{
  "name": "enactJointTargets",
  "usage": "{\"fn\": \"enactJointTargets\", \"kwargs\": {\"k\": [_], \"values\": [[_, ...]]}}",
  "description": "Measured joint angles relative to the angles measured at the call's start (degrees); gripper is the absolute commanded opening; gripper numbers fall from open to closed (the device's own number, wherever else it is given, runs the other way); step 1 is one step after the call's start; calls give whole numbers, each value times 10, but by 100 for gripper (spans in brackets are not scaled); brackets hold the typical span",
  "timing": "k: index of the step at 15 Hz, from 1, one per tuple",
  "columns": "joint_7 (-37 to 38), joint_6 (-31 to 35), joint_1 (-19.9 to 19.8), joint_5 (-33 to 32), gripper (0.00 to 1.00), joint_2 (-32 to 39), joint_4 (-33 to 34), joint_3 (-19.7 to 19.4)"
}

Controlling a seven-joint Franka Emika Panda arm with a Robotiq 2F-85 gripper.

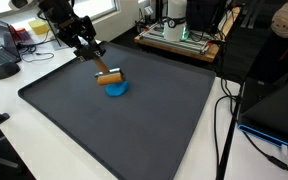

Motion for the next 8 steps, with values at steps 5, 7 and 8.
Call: {"fn": "enactJointTargets", "kwargs": {"k": [5, 7, 8], "values": [[-27, 66, -27, 70, 23, -36, -89, -13], [-35, 84, -37, 100, 23, -48, -120, -21], [-37, 91, -41, 113, 23, -54, -135, -26]]}}
